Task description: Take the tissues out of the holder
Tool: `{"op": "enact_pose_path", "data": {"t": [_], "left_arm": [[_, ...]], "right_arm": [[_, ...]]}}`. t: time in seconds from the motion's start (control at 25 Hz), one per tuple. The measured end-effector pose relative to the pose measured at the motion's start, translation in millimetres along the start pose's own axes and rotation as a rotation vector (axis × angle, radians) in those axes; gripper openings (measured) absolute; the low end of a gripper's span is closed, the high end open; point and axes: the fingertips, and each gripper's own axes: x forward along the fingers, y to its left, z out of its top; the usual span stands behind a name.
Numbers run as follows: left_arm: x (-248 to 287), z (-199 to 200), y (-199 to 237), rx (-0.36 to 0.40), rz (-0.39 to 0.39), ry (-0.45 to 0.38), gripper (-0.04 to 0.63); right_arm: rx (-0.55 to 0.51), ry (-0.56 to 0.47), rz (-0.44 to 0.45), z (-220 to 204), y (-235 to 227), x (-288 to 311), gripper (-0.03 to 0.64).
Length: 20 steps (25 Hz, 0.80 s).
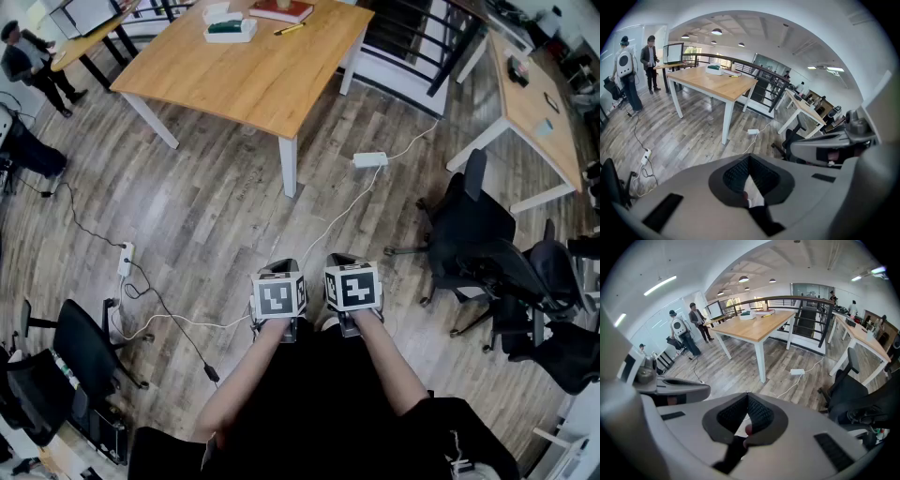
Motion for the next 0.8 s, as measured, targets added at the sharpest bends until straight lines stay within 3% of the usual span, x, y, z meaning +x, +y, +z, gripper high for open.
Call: {"op": "enact_pose_path", "data": {"t": [0.4, 0.8], "left_arm": [[-4.6, -16.9, -36.4, -0.006, -0.001, -0.013, -0.002], [-5.0, -25.1, -58.1, 0.002, 0.020, -0.026, -0.002]], "right_arm": [[0.003, 0.008, -0.014, -31.6, -26.1, -24.7, 0.011], [-0.003, -0.036, 0.048, -38.4, -34.8, -36.5, 0.011]]}}
